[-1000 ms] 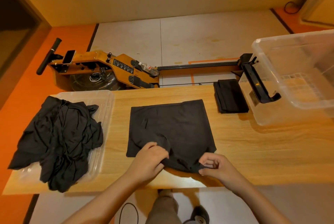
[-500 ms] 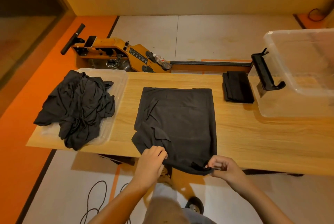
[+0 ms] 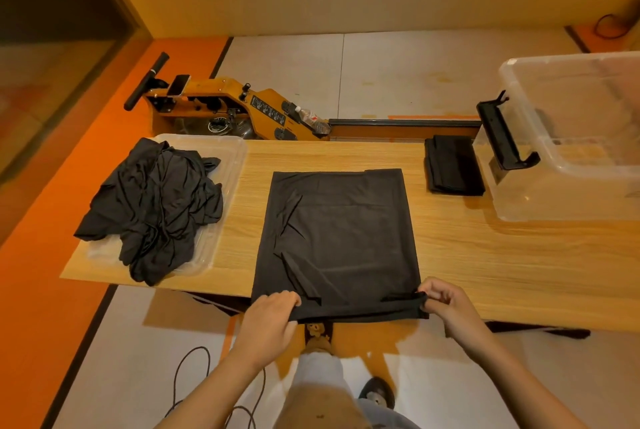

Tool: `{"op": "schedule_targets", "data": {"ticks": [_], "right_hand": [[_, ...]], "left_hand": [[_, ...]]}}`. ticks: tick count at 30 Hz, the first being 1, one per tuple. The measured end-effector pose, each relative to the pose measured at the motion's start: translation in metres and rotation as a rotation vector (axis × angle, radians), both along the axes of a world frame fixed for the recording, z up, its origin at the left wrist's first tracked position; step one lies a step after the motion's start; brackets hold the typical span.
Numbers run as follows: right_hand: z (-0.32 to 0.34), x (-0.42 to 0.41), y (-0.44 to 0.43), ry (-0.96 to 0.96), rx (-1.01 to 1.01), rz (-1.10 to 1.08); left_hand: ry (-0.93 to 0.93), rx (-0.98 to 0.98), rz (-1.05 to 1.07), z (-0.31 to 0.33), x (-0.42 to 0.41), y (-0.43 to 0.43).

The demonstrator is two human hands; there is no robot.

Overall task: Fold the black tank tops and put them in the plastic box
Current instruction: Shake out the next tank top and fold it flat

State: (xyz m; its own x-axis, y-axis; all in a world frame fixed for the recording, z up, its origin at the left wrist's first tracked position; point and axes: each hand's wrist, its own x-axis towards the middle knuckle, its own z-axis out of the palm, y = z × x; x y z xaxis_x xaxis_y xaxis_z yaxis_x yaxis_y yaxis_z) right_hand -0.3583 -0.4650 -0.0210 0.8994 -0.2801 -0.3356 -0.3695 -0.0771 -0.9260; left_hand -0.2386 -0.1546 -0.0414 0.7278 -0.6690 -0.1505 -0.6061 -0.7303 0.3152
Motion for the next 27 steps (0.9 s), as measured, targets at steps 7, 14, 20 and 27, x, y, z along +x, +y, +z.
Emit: {"op": "schedule_targets", "data": {"ticks": [7,14,20,27], "right_hand": [[-0.011,0.047,0.010,0.092,-0.125,0.062],[-0.024,0.098,0.016,0.194,-0.468,0.140],[-0.025,0.162,-0.007,0.200,-0.456,0.034],[-0.002,0.177,-0.020,0.041,-0.310,-0.117]], "left_hand": [[-0.055,-0.060,0.054,0.004,0.054,0.001],[0.211,0.005,0.045,-0.005,0.124,-0.035],[0.246,0.009,0.053,-0.005,0.193,-0.077],[0.101,-0.118,-0.055,0.006,0.205,-0.074]]}}
